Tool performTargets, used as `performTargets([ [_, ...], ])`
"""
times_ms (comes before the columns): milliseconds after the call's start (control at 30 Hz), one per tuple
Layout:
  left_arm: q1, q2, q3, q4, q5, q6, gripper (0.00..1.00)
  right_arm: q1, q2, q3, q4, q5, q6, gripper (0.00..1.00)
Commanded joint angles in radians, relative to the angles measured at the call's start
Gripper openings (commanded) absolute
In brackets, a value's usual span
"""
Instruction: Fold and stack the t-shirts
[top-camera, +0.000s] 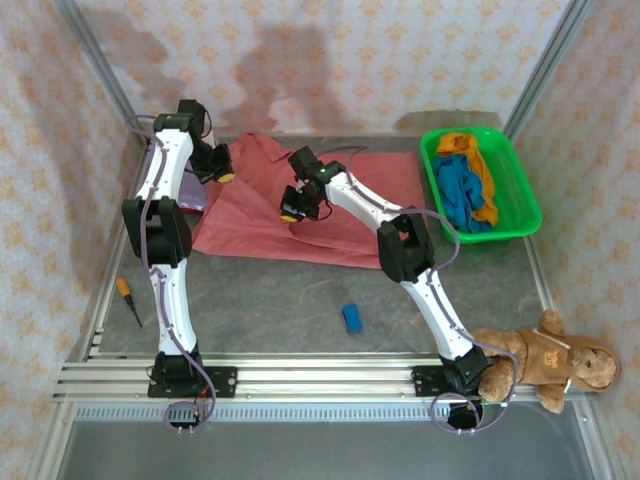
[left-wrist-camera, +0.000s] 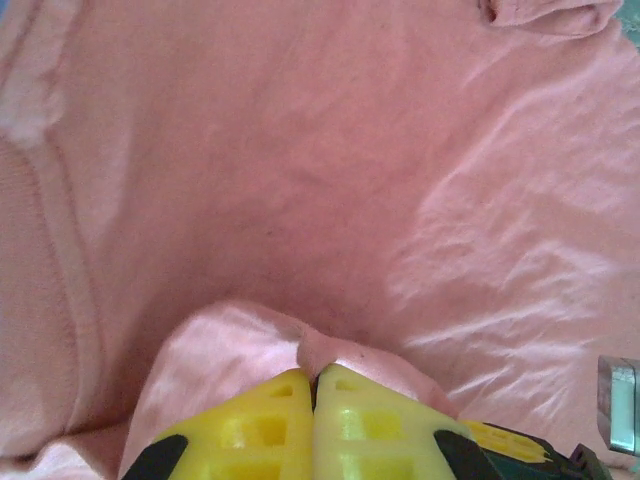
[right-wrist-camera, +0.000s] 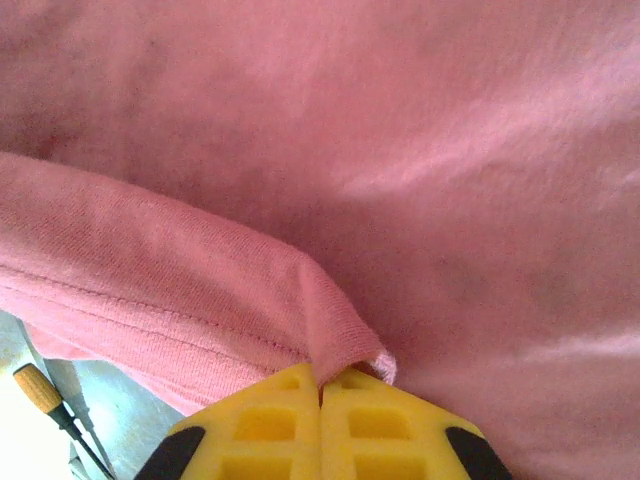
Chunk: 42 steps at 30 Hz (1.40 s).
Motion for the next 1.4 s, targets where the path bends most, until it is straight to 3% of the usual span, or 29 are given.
performTargets([
  [0,-0.014,0.042,0.037,-0.047,0.016,-0.02,0.0,-0.012,0.015,0.045,0.004,-0.016,-0.013,0.0],
  [500,-0.028,0.085,0.068,0.02,0.043,-0.103,0.0,-0.109,0.088,0.095,0.13,-0.099,0.083,0.01],
  [600,-0.027,0.092,0.077,0.015,0.03,-0.113,0.0,-0.128,0.114,0.12,0.133,-0.132,0.096,0.11],
  [633,-0.027,0.095,0.079,0.013,0.024,-0.12,0.0,-0.136,0.123,0.125,0.131,-0.143,0.101,0.28],
  [667,-0.027,0.098,0.081,0.015,0.023,-0.128,0.03,-0.142,0.129,0.13,0.13,-0.157,0.103,0.37],
  [700,-0.027,0.099,0.08,0.018,0.022,-0.133,0.13,-0.149,0.132,0.13,0.128,-0.168,0.103,0.4],
  [767,-0.027,0.103,0.083,0.031,0.029,-0.15,0.2,-0.158,0.124,0.13,0.11,-0.175,0.089,0.44],
  [900,-0.027,0.097,0.106,0.045,0.04,-0.173,0.35,-0.163,0.071,0.12,0.034,-0.143,0.014,0.48],
  [1000,-0.029,0.048,0.08,0.058,0.014,-0.174,0.38,-0.162,-0.006,0.048,-0.007,-0.108,-0.048,0.48],
  [1133,-0.033,-0.08,-0.109,0.129,0.014,-0.214,0.48,-0.163,-0.153,-0.138,0.02,-0.094,-0.078,0.49],
  [1367,-0.071,-0.234,-0.48,0.378,0.041,-0.275,0.55,-0.163,-0.337,-0.356,0.117,-0.092,-0.027,0.5],
])
